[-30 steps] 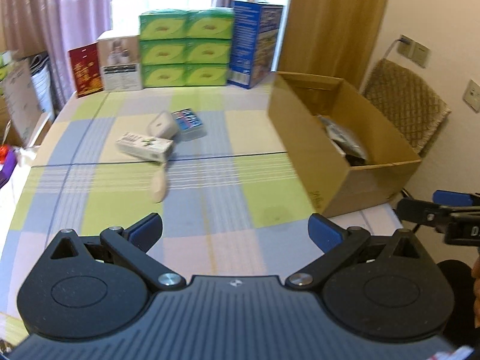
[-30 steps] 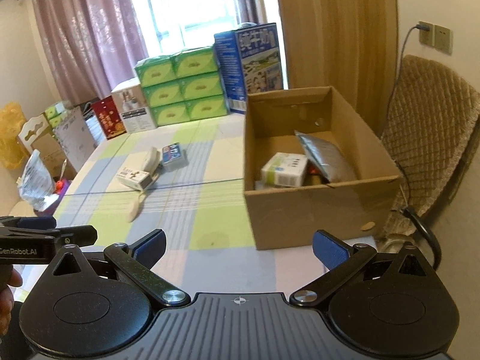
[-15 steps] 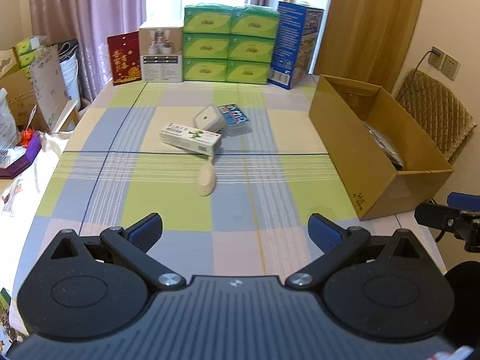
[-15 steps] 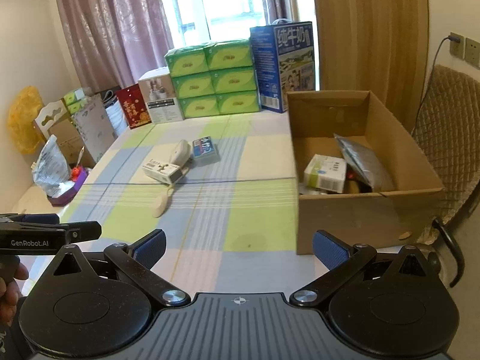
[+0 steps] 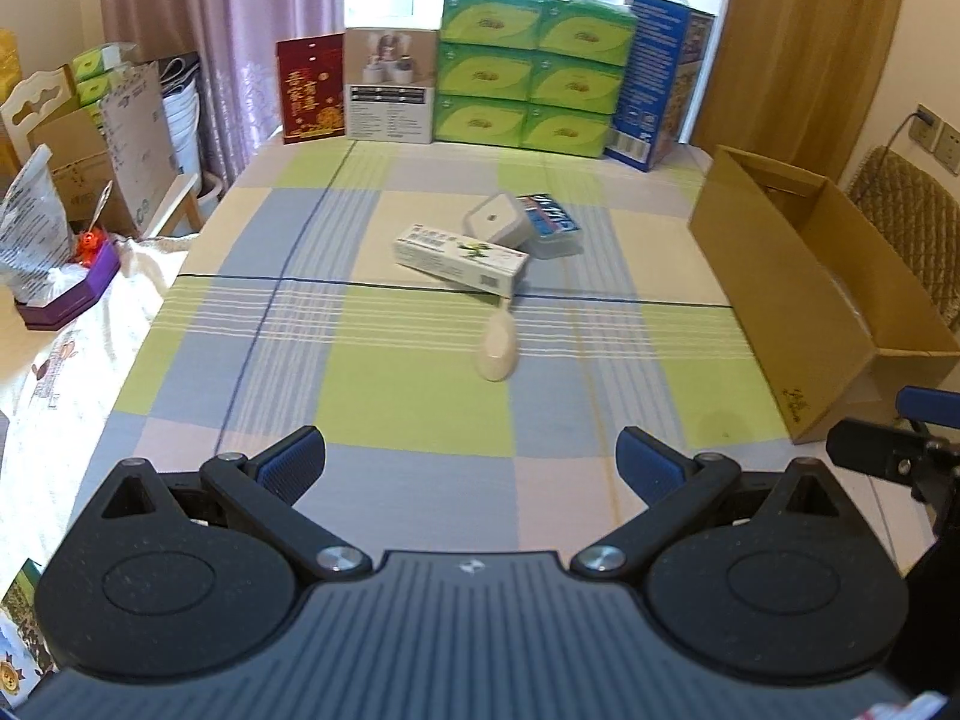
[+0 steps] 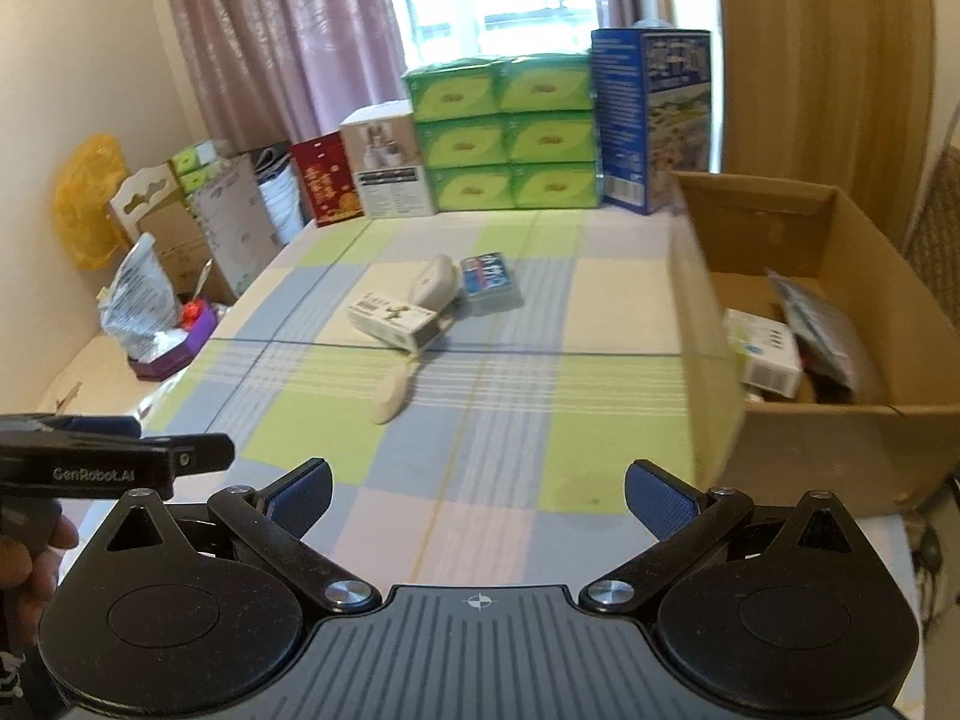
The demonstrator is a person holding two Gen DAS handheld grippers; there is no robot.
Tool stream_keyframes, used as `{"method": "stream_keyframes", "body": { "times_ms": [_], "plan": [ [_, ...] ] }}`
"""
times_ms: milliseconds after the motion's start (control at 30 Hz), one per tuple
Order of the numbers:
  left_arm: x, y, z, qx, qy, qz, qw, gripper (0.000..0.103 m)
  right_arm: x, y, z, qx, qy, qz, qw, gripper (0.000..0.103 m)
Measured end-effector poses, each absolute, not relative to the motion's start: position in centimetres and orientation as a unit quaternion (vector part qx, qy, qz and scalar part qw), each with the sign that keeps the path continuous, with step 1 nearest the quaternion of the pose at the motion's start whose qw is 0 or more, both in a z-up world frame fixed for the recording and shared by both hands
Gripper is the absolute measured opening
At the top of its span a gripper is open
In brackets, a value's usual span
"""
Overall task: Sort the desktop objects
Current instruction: 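Reach right tool to white scraper handle while left tool reaches white ointment box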
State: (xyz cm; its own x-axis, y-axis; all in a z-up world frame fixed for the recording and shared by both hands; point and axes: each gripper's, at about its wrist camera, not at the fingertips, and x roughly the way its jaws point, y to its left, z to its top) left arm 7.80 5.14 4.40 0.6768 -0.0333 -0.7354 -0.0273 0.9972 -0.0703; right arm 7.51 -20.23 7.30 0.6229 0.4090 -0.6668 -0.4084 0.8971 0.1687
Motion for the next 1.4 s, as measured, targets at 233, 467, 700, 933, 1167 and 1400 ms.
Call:
{"method": "stream_keyframes", "body": {
  "times_ms": [233,467,700,933,1167,1400],
  "plan": [
    [10.5,8.3,3.9,-0.027,0.397,0.020,0.917,0.101,10.0,-16.3,5.4,-0.011,0.366,0.256,0.895,0.101],
    [15.2,10.7,1.6,-0.023,0.396,0.031,0.917,0.101,13.5,-13.1,1.9,-0.020,0.367,0.264,0.892,0.101],
    [19.8,12.1,-2.0,-0.022,0.403,0.028,0.915,0.101,17.6,-10.3,-2.3,-0.024,0.379,0.279,0.882,0.080],
    [22.5,13.6,-4.6,-0.042,0.408,0.031,0.912,0.101,20.9,-7.1,-5.6,-0.031,0.381,0.287,0.878,0.067],
    [24.2,14.0,-5.4,-0.054,0.401,0.029,0.914,0.101,22.5,-4.9,-8.0,-0.033,0.385,0.272,0.882,0.058],
    [24.9,14.1,-5.9,-0.054,0.407,0.025,0.911,0.101,23.1,-3.4,-8.7,-0.039,0.369,0.263,0.891,0.050]
  ]
}}
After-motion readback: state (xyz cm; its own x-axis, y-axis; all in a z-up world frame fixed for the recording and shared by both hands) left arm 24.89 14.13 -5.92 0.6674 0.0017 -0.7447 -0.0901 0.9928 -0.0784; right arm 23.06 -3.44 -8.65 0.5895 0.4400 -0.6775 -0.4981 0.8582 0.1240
